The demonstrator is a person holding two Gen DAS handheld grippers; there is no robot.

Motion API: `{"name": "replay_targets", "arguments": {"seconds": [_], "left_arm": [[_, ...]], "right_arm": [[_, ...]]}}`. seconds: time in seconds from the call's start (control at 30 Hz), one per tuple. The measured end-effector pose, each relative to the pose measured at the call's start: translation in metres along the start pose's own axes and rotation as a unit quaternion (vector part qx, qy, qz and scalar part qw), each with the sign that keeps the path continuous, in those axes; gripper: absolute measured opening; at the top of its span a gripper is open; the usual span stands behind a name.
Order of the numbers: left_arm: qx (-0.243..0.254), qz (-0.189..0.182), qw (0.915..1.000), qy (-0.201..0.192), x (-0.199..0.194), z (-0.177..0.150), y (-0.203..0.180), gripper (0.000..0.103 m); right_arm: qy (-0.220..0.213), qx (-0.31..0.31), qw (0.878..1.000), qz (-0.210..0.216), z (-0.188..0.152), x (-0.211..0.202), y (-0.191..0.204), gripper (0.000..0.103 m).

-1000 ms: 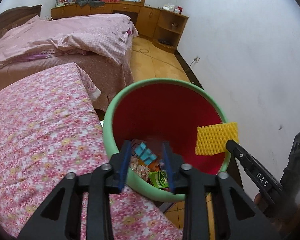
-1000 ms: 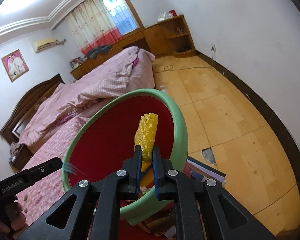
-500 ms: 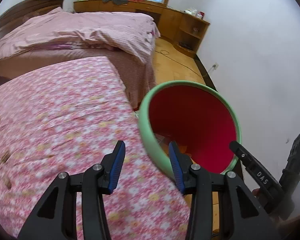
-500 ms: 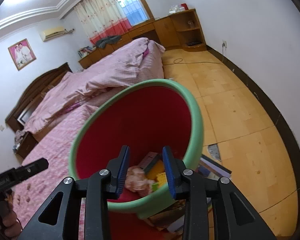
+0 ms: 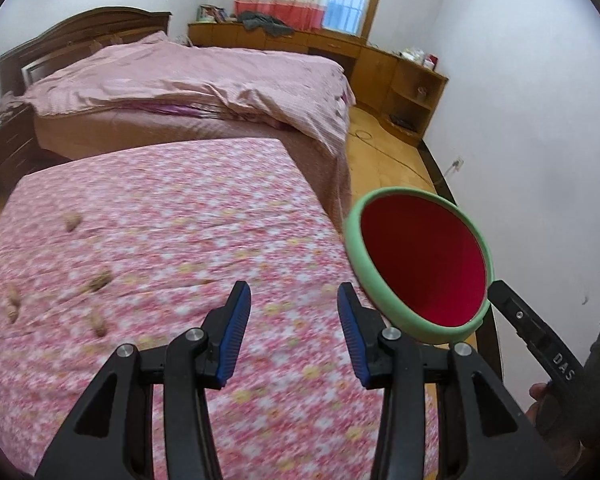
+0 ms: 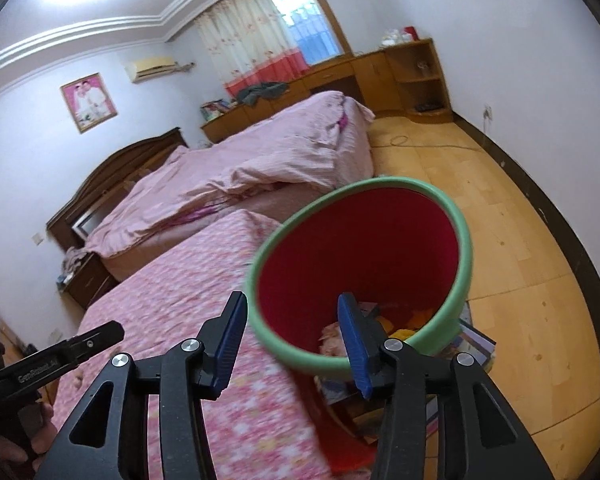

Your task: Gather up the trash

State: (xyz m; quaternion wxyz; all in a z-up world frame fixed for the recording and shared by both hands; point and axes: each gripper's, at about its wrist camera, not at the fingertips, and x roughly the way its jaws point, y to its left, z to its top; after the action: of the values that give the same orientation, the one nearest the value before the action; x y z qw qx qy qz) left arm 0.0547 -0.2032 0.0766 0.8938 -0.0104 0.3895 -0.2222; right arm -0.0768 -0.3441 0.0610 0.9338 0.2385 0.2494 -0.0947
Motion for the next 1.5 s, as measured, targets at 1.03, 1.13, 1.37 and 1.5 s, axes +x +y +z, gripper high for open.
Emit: {"name": "replay_targets", "arguments": {"seconds": [1.03,1.13,1.37,1.5], "left_arm": [[-0.079,0.136,0.985,-0.071,-0.121,-0.091,0.128,0.051],[-0.086,0.134,0.9844,-0.074,-0.12,-0.1,0.132,0.051],[-0.085,0.154,0.9803,-0.09,-0.12,-0.113,0.13,0.051],[-0.078,0.16,0.9793,-0.095,-0.12,-0.117,0.126,0.051]], "right_arm": [[-0.019,-0.106,0.992,0.063,-0.078,-0.05,0.12,0.077],[-0.019,-0.111,0.992,0.054,-0.082,-0.051,0.12,0.077],[-0.012,-0.115,0.992,0.054,-0.093,-0.049,0.12,0.079],[-0.005,-0.115,0.992,0.052,-0.097,-0.047,0.121,0.079]]}}
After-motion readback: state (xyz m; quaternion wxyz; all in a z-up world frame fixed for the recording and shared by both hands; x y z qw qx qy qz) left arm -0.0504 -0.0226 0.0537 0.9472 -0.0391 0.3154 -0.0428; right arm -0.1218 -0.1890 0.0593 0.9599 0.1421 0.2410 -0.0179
